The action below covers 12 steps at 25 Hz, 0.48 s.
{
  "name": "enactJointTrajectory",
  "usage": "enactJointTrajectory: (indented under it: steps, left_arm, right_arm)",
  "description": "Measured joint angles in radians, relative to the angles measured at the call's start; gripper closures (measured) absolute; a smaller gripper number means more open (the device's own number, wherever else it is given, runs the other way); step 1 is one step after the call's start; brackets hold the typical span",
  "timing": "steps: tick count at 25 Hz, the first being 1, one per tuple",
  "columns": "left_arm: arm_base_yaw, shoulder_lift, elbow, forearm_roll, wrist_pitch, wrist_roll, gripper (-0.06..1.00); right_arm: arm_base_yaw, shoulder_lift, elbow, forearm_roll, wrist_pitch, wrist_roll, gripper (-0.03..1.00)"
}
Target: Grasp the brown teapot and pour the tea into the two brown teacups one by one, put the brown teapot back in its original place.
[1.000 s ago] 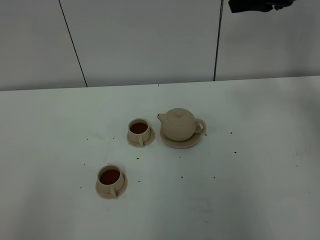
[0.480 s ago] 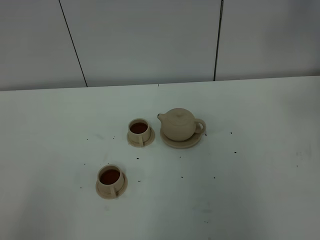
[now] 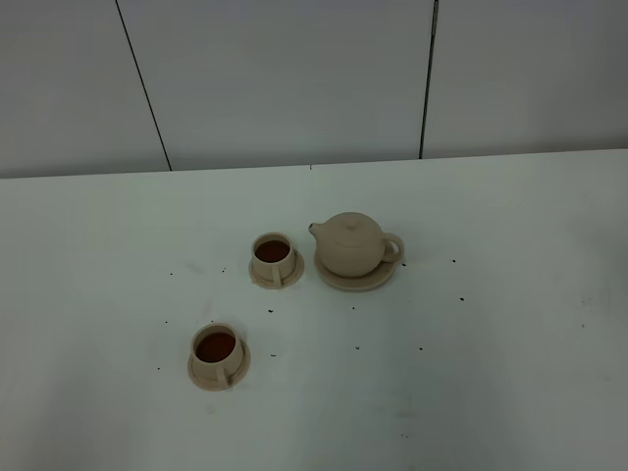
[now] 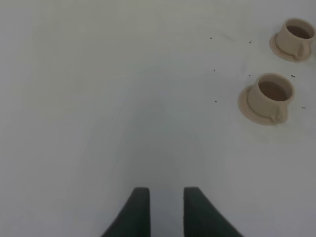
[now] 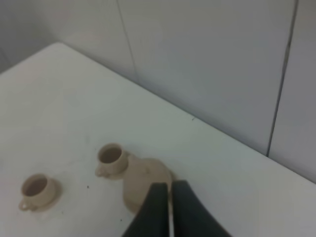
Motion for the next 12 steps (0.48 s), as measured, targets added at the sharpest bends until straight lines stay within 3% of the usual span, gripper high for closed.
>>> enactJointTrajectory:
  steps: [12]
  left_arm:
    - [0.0, 0.0, 0.0, 0.0, 0.0, 0.0, 0.7]
  right_arm:
    - [-0.003, -0.17, 0.013, -0.129, 0.003, 0.121, 0.97]
